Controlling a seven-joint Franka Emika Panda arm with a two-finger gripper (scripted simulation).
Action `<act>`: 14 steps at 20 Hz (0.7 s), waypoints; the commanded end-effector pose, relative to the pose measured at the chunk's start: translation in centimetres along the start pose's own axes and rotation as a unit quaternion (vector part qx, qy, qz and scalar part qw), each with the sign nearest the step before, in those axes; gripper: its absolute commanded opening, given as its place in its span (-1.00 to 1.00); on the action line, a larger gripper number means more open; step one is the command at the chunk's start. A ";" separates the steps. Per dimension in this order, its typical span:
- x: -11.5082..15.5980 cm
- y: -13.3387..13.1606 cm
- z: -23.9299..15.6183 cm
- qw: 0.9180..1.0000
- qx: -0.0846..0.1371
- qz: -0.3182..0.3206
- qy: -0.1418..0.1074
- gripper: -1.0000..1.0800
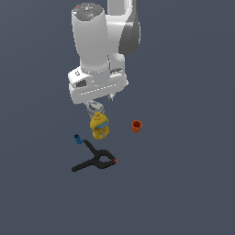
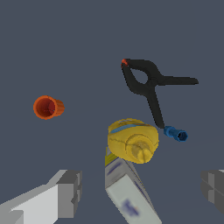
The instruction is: Pick up a designated object from a clutter of objects.
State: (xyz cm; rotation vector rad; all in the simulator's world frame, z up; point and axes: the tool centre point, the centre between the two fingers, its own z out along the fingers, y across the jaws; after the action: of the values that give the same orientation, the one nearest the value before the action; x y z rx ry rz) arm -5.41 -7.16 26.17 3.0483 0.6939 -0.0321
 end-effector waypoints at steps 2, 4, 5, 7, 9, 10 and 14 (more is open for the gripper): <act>-1.0 0.3 0.8 0.999 0.000 -0.038 0.001 0.92; -1.6 0.4 1.2 0.998 0.000 -0.060 0.002 0.92; -1.9 0.4 1.4 0.998 0.000 -0.070 0.002 0.92; -2.5 0.5 1.8 0.996 0.000 -0.092 0.003 0.92; -3.1 0.6 2.2 0.994 0.000 -0.113 0.003 0.92; -3.4 0.7 2.4 0.992 0.000 -0.124 0.004 0.92; -4.6 0.8 3.3 0.986 0.000 -0.167 0.005 0.92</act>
State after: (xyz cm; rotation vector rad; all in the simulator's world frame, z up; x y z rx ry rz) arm -8.90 -9.70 23.33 2.9155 1.1456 -0.0218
